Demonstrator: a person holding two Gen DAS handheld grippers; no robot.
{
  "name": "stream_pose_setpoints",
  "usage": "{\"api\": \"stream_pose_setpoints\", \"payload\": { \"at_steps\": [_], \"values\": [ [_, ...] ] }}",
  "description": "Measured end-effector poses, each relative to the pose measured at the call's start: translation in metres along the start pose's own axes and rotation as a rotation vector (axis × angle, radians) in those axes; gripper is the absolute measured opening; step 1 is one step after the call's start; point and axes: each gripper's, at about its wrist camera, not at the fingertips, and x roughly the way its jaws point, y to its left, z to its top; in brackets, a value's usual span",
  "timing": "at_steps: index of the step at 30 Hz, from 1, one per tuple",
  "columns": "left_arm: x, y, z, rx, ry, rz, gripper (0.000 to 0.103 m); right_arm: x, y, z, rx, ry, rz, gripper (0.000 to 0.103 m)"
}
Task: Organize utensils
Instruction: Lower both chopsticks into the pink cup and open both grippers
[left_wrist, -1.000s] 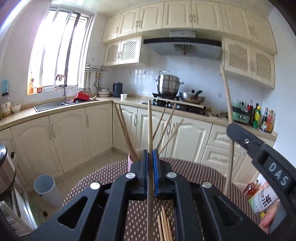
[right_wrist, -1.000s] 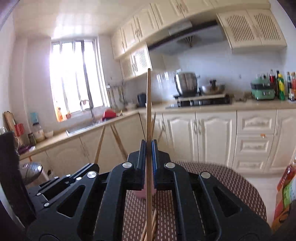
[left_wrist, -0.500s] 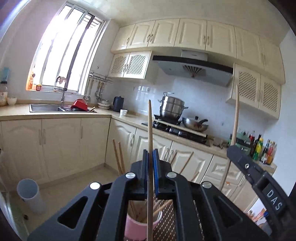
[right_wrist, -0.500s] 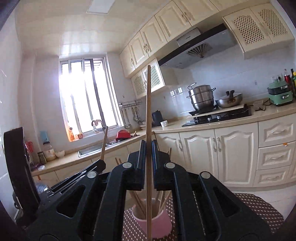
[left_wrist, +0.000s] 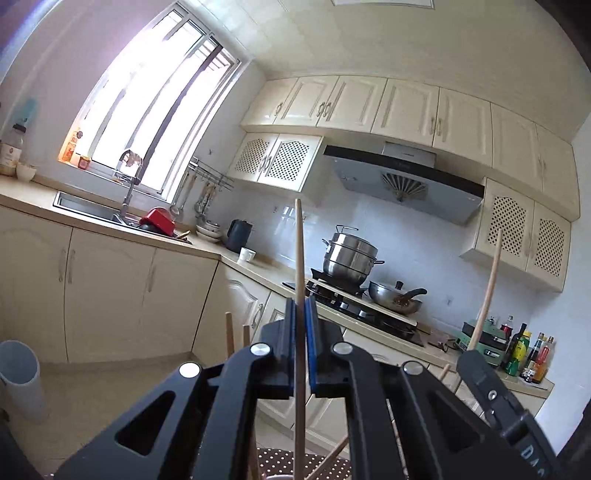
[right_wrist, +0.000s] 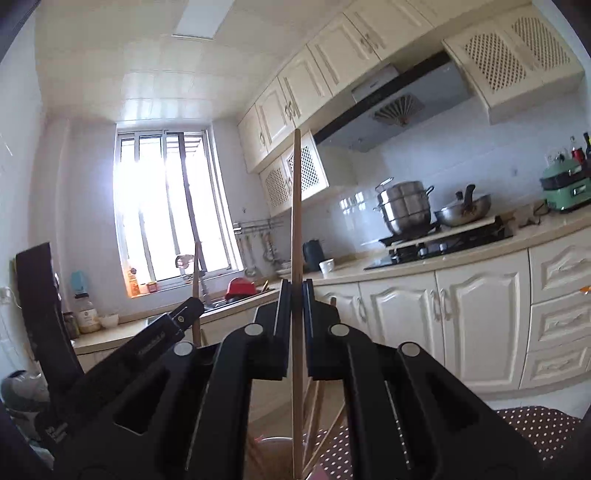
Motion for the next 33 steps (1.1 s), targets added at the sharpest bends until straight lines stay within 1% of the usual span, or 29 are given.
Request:
{"api": "stream_pose_setpoints", "payload": {
  "at_steps": [2, 4, 6, 9, 11, 16, 18, 24, 26, 30, 33],
  "values": [
    [0.007, -0.001, -0.002, 0.017, -0.006, 0.005, 0.006, 0.007, -0.002, -0.006, 0.006, 0.03, 0.011, 0.007],
    [0.01, -0.005, -0.007, 0.051, -0.027, 0.015, 0.006, 0.013, -0.005, -0.011, 0.012, 0.043, 0.005, 0.007],
    [0.012, -0.007, -0.012, 0.08, -0.035, 0.02, 0.006, 0.019, -0.009, -0.015, 0.029, 0.076, 0.013, 0.007],
    [0.013, -0.01, -0.018, 0.123, -0.02, 0.015, 0.006, 0.024, -0.013, -0.021, 0.06, 0.12, 0.026, 0.007],
    [0.01, -0.01, -0.022, 0.143, -0.018, 0.019, 0.006, 0.025, -0.014, -0.026, 0.061, 0.134, 0.02, 0.007],
    [0.006, -0.005, -0.032, 0.172, 0.001, 0.003, 0.006, 0.026, -0.011, -0.034, 0.045, 0.182, 0.028, 0.007],
    [0.003, -0.001, -0.037, 0.171, 0.006, 0.009, 0.006, 0.027, -0.009, -0.038, 0.035, 0.202, 0.038, 0.007],
    [0.007, 0.018, -0.047, 0.137, 0.085, 0.036, 0.007, 0.025, -0.006, -0.049, 0.025, 0.265, 0.054, 0.007],
    [0.005, 0.021, -0.049, 0.138, 0.101, 0.03, 0.007, 0.024, -0.005, -0.052, 0.028, 0.288, 0.059, 0.007],
    [-0.004, 0.02, -0.055, 0.169, 0.113, 0.038, 0.007, 0.022, 0.0, -0.056, 0.001, 0.32, 0.054, 0.008],
    [-0.011, 0.021, -0.059, 0.186, 0.135, 0.029, 0.008, 0.021, 0.002, -0.06, -0.005, 0.361, 0.056, 0.008]
  ]
}}
